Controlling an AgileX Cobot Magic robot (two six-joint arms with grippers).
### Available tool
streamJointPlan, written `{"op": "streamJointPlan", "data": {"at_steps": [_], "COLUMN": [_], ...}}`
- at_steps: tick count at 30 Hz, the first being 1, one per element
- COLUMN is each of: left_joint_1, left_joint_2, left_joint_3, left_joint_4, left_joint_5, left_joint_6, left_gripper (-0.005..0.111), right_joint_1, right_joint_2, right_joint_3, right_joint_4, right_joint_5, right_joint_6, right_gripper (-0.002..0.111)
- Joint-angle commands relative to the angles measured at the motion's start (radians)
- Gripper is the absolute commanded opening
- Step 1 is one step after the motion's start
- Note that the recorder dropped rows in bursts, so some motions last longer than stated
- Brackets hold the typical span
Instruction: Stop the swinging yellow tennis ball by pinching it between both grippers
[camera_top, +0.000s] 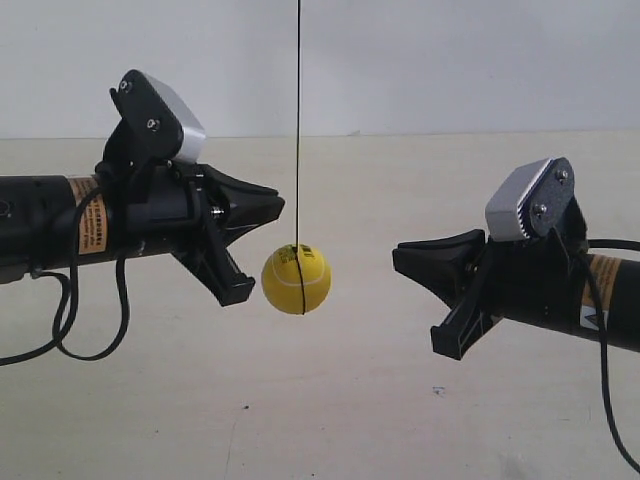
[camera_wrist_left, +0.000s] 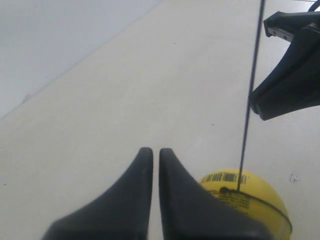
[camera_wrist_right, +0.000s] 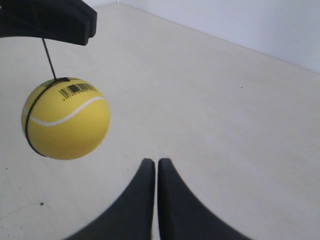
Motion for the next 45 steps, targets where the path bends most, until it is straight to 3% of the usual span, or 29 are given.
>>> {"op": "streamJointPlan", "data": {"at_steps": [1,21,45], "left_joint_1": [-0.003,-0.005,-0.005], "left_joint_2": [-0.007,0.115,0.117], "left_joint_3": [0.005,0.003,0.003], "left_joint_4": [-0.002,0.004,0.004], "left_joint_5": [0.008,-0.107,-0.125], "left_joint_6": [-0.013,0.003,0.003], "left_gripper": [0.005,0.005,0.005], "right_joint_1": [0.000,0.003,0.003], "right_joint_2": [-0.001,0.063,0.063], "right_joint_3": [-0.003,-0.003,-0.003], "right_joint_4": [0.005,-0.024,-0.043], "right_joint_5": [-0.003,-0.047,-0.073], "right_joint_6": [-0.009,-0.002,0.029], "right_gripper": [0.000,0.000,0.000]}}
